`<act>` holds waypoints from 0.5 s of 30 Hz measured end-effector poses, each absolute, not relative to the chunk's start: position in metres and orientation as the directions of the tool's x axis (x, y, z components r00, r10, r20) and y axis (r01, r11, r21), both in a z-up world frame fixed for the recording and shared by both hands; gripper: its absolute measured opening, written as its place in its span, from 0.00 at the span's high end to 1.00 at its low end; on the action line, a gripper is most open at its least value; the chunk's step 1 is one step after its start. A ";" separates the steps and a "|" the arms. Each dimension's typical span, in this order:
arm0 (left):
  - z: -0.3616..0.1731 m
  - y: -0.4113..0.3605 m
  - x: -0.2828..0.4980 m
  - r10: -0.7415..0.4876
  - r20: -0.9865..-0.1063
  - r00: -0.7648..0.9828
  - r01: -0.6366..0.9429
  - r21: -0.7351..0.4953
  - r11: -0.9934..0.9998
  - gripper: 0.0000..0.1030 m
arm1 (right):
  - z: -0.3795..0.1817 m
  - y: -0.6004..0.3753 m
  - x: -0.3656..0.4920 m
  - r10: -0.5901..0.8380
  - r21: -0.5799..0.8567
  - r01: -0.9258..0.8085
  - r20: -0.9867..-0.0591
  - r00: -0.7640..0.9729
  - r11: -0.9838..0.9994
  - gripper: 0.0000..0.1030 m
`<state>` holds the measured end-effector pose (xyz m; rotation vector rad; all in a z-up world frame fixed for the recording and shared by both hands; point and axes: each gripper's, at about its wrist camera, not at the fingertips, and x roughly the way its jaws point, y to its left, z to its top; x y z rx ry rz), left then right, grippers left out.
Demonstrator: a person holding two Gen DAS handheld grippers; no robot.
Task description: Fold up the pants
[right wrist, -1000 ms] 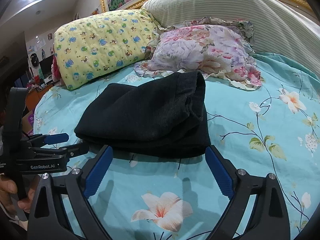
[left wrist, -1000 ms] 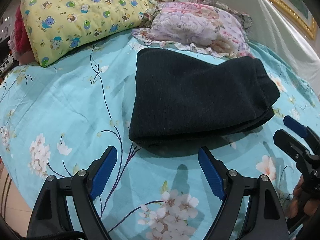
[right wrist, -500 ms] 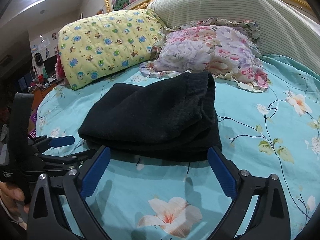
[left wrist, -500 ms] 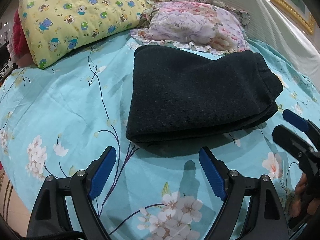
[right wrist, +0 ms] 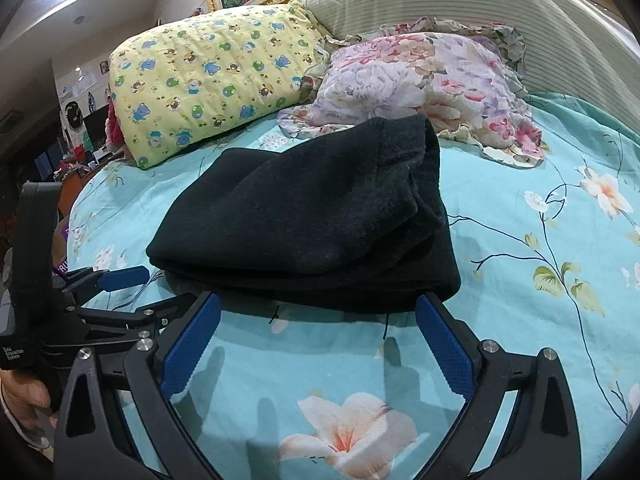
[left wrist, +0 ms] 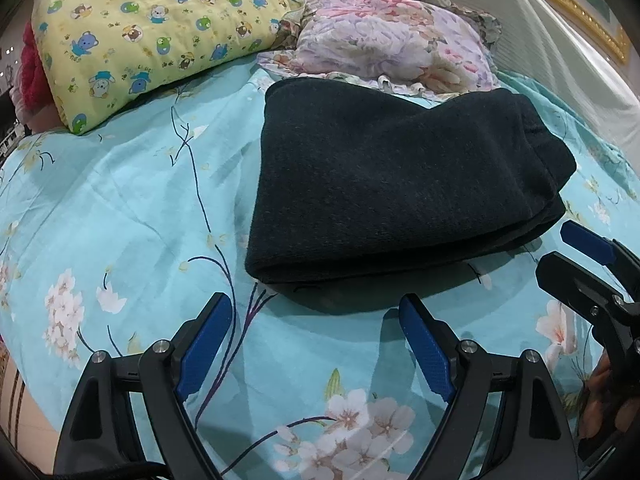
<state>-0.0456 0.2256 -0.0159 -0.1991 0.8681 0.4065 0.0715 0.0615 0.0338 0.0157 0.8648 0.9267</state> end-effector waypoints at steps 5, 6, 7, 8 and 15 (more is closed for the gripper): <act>-0.016 0.224 -0.043 0.267 -0.770 0.580 -0.418 0.000 0.908 0.16 | 0.031 0.063 0.072 0.702 0.366 -0.689 -0.649 0.293 0.626 0.05; -0.016 0.224 -0.044 0.267 -0.770 0.580 -0.418 0.000 0.908 0.16 | 0.030 0.063 0.073 0.702 0.367 -0.688 -0.650 0.292 0.626 0.05; -0.017 0.224 -0.043 0.266 -0.771 0.579 -0.418 -0.001 0.909 0.16 | 0.030 0.063 0.073 0.702 0.367 -0.687 -0.650 0.292 0.626 0.05; -0.017 0.224 -0.043 0.265 -0.771 0.579 -0.418 -0.002 0.909 0.16 | 0.030 0.063 0.073 0.701 0.369 -0.686 -0.650 0.292 0.628 0.05; -0.017 0.225 -0.044 0.263 -0.772 0.579 -0.418 -0.004 0.908 0.16 | 0.028 0.062 0.075 0.700 0.377 -0.676 -0.651 0.293 0.633 0.05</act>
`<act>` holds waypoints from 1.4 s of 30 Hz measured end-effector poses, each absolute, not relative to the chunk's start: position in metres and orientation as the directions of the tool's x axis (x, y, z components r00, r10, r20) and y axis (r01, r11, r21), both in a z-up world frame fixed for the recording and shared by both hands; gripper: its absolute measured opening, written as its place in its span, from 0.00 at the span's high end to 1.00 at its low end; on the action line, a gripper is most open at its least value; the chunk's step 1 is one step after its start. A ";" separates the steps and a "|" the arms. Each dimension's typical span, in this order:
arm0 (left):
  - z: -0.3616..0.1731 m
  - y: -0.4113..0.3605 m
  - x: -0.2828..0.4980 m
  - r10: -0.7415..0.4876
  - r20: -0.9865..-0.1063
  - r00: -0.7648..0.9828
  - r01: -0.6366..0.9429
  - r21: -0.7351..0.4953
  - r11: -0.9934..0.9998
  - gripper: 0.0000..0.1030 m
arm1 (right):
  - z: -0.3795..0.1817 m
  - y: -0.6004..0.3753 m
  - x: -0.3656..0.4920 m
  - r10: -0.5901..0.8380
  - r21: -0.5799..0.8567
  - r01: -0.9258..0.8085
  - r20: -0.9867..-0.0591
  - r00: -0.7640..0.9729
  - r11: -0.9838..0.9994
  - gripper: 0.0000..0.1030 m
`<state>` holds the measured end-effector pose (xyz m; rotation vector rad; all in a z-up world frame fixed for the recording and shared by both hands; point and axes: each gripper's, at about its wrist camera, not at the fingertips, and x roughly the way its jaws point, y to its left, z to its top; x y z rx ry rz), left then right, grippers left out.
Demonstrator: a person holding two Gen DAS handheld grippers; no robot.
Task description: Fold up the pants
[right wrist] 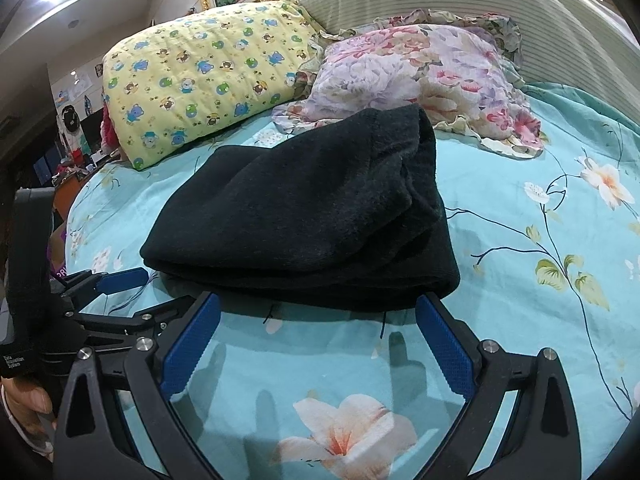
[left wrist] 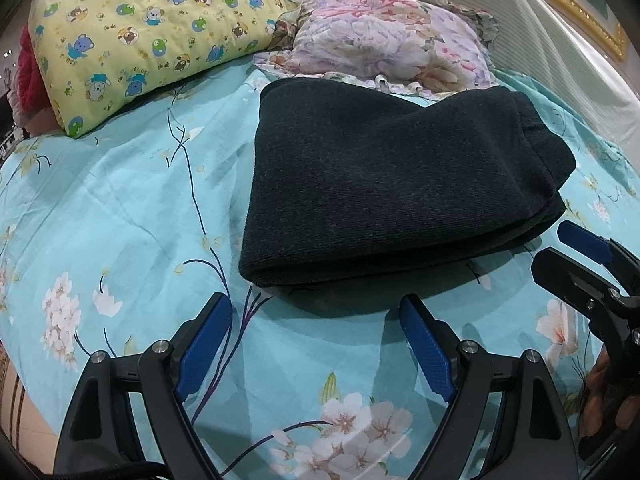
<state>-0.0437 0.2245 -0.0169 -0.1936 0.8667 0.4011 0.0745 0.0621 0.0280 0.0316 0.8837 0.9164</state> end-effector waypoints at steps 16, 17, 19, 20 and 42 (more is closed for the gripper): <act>-0.016 0.224 -0.043 0.261 -0.770 0.582 -0.410 -0.001 0.912 0.16 | 0.029 0.063 0.077 0.705 0.383 -0.675 -0.647 0.292 0.631 0.05; -0.016 0.224 -0.043 0.261 -0.770 0.582 -0.410 -0.001 0.912 0.16 | 0.029 0.063 0.077 0.705 0.384 -0.674 -0.646 0.292 0.631 0.05; -0.016 0.223 -0.042 0.262 -0.769 0.583 -0.408 0.001 0.913 0.16 | 0.029 0.063 0.077 0.705 0.383 -0.676 -0.646 0.291 0.630 0.05; -0.016 0.222 -0.042 0.262 -0.769 0.583 -0.407 0.002 0.913 0.16 | 0.029 0.063 0.077 0.705 0.383 -0.676 -0.646 0.291 0.630 0.05; -0.016 0.222 -0.041 0.265 -0.769 0.581 -0.402 0.012 0.916 0.15 | 0.028 0.065 0.077 0.703 0.383 -0.675 -0.650 0.289 0.631 0.05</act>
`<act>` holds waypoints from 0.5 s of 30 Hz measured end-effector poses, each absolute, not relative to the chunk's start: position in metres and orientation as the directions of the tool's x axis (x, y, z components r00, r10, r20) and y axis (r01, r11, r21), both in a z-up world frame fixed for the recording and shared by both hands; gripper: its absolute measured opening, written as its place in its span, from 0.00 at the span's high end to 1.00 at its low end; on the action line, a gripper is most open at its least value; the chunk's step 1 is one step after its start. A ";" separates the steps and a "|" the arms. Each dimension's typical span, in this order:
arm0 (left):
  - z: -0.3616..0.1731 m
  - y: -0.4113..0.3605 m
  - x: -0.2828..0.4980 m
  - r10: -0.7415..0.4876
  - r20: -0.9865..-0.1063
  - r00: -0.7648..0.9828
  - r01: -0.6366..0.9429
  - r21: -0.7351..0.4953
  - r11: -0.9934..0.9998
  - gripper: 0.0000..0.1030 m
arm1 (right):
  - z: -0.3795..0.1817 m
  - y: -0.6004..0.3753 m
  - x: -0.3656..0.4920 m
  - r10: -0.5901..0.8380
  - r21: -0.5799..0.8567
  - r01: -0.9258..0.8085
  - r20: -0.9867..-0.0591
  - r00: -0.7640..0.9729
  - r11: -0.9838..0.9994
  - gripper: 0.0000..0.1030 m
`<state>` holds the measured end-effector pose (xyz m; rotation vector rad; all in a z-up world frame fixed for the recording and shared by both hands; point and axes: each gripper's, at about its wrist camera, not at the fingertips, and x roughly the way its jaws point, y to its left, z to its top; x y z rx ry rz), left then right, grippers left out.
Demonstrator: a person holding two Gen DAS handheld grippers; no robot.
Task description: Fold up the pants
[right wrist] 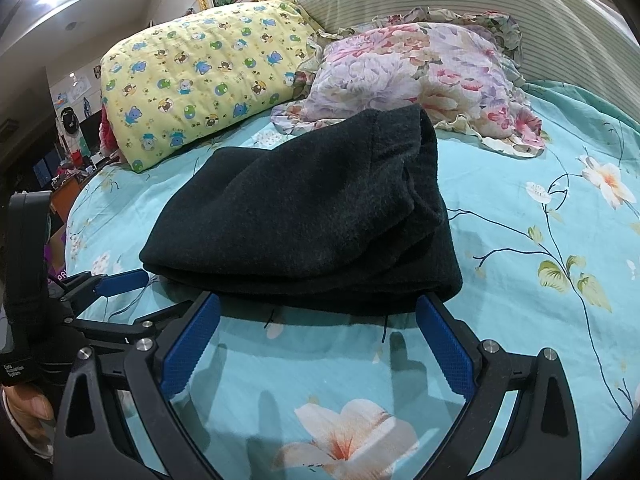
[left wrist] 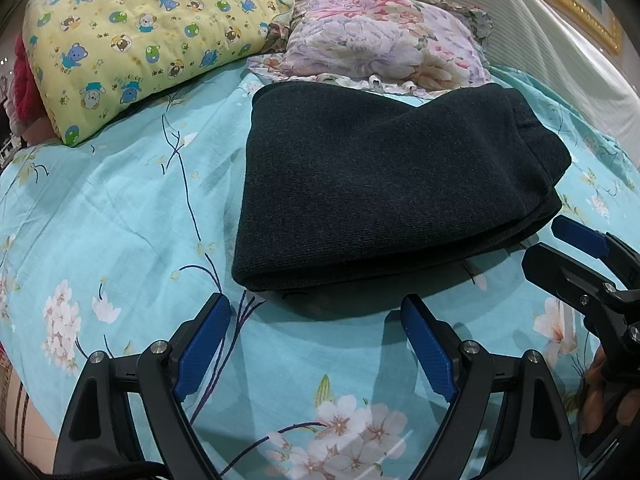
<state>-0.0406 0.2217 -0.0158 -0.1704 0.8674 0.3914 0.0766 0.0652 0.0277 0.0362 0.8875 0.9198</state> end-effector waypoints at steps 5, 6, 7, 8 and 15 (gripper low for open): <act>-0.015 0.222 -0.040 0.269 -0.767 0.583 -0.403 0.014 0.915 0.15 | 0.027 0.066 0.076 0.705 0.383 -0.677 -0.648 0.288 0.629 0.05; -0.014 0.222 -0.040 0.270 -0.766 0.584 -0.403 0.015 0.915 0.15 | 0.028 0.066 0.076 0.705 0.382 -0.677 -0.648 0.288 0.628 0.05; -0.013 0.222 -0.040 0.271 -0.764 0.585 -0.402 0.016 0.915 0.15 | 0.028 0.065 0.076 0.705 0.382 -0.678 -0.647 0.290 0.628 0.05; -0.012 0.222 -0.040 0.272 -0.763 0.587 -0.402 0.017 0.916 0.15 | 0.029 0.065 0.076 0.706 0.381 -0.678 -0.646 0.291 0.628 0.05; -0.008 0.220 -0.042 0.287 -0.753 0.592 -0.407 0.027 0.913 0.14 | 0.034 0.061 0.078 0.710 0.383 -0.675 -0.636 0.302 0.631 0.04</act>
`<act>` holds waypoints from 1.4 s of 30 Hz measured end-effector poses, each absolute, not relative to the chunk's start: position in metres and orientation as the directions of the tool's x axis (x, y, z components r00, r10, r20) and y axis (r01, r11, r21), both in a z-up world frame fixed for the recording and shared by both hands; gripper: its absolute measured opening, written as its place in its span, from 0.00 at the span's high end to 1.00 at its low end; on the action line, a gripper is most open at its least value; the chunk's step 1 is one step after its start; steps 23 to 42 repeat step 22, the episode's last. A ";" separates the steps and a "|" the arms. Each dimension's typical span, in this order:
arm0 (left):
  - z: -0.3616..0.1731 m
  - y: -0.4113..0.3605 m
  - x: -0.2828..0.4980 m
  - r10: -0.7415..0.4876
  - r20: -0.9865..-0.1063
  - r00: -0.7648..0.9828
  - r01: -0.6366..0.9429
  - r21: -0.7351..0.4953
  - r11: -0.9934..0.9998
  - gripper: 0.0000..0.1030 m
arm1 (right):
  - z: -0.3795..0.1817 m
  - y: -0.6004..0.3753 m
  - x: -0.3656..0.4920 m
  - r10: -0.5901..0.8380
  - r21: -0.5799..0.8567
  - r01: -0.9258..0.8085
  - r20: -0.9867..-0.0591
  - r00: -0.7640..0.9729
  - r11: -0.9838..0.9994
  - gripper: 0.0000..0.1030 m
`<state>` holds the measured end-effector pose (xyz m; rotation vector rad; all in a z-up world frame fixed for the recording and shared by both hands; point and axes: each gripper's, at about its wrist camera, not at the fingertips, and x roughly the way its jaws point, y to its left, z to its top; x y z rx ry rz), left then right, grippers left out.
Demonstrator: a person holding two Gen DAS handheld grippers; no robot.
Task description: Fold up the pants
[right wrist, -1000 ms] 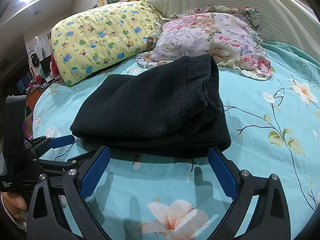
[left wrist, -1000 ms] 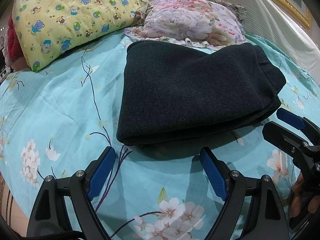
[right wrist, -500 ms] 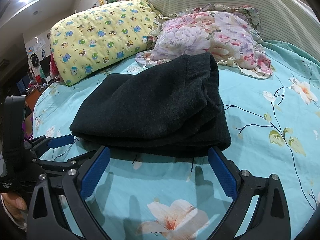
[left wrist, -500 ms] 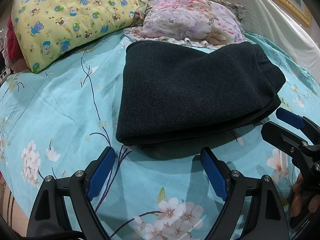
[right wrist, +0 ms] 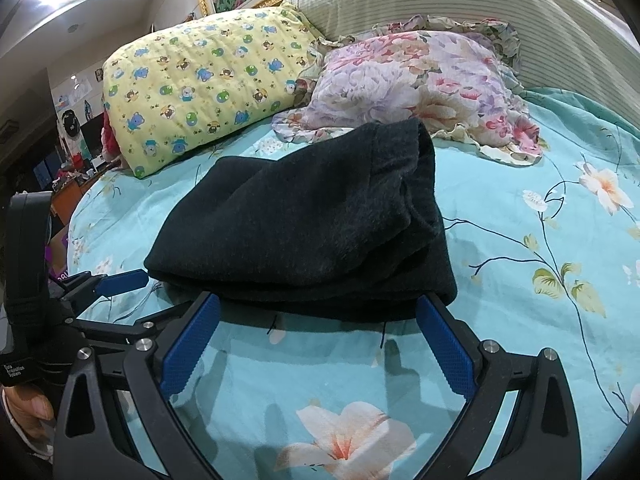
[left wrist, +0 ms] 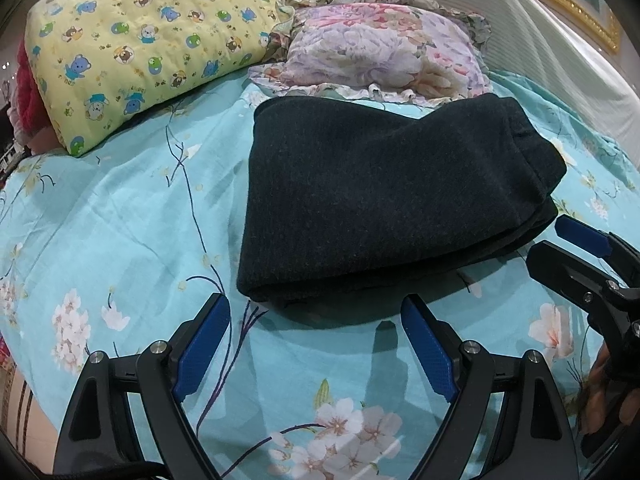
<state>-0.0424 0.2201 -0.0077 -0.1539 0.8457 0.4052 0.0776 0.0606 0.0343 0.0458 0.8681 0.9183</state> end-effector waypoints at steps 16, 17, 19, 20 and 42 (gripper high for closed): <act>0.008 0.216 -0.034 0.277 -0.731 0.624 -0.383 0.023 0.924 0.14 | 0.044 0.049 0.087 0.708 0.385 -0.658 -0.623 0.332 0.647 0.04; 0.009 0.216 -0.034 0.275 -0.731 0.624 -0.381 0.022 0.924 0.14 | 0.045 0.049 0.088 0.709 0.386 -0.658 -0.622 0.332 0.647 0.04; 0.010 0.215 -0.032 0.274 -0.732 0.624 -0.380 0.022 0.925 0.14 | 0.045 0.048 0.089 0.710 0.389 -0.657 -0.620 0.332 0.646 0.04; 0.011 0.215 -0.031 0.275 -0.731 0.624 -0.379 0.025 0.925 0.14 | 0.045 0.048 0.090 0.710 0.389 -0.656 -0.621 0.333 0.647 0.04; 0.012 0.214 -0.030 0.273 -0.732 0.624 -0.376 0.026 0.926 0.14 | 0.045 0.048 0.091 0.709 0.391 -0.652 -0.623 0.332 0.649 0.04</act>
